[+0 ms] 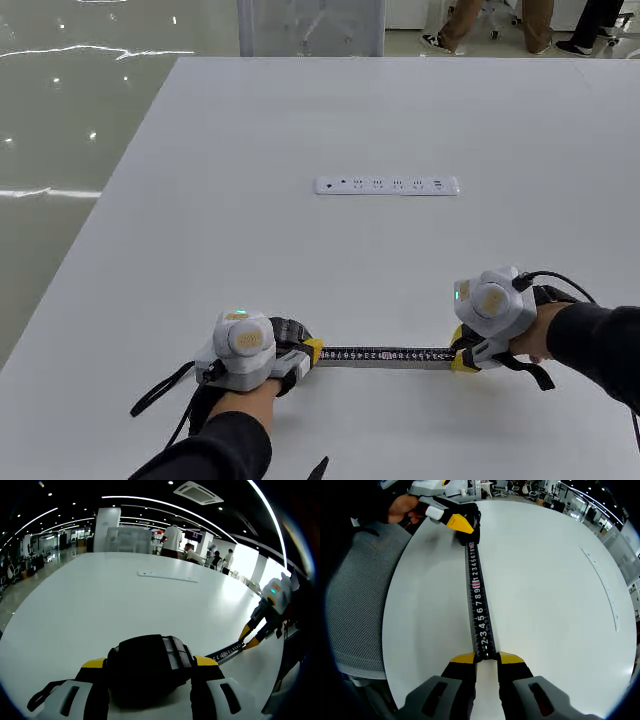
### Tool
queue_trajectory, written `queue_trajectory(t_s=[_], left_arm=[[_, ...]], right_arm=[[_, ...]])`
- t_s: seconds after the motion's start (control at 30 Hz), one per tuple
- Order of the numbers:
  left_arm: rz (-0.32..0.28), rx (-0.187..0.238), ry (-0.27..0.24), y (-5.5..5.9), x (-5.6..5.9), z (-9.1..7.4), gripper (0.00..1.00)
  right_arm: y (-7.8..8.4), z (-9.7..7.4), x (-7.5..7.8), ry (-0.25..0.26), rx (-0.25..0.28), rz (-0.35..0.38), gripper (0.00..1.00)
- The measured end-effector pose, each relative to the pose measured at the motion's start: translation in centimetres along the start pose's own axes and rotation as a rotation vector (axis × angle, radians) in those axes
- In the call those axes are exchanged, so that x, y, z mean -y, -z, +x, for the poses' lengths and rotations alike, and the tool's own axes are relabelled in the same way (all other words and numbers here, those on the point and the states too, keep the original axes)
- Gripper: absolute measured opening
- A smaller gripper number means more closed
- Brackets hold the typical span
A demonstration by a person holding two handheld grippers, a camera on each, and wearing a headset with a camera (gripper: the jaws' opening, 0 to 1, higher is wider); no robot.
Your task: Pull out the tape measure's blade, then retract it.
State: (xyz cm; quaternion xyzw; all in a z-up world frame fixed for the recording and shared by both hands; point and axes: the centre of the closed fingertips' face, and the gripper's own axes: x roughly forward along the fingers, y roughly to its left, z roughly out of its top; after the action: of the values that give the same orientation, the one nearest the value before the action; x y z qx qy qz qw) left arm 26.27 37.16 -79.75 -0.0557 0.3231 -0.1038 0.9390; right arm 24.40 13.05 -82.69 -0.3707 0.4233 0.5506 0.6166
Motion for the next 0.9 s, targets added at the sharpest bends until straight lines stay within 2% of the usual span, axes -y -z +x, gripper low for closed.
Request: queue_trajectory(t_s=[0.9], left_arm=[[-0.004, -0.002, 0.002, 0.0, 0.0, 0.0, 0.62]], right_arm=[[-1.4, 0.6, -0.1, 0.005, 0.020, 0.001, 0.12]])
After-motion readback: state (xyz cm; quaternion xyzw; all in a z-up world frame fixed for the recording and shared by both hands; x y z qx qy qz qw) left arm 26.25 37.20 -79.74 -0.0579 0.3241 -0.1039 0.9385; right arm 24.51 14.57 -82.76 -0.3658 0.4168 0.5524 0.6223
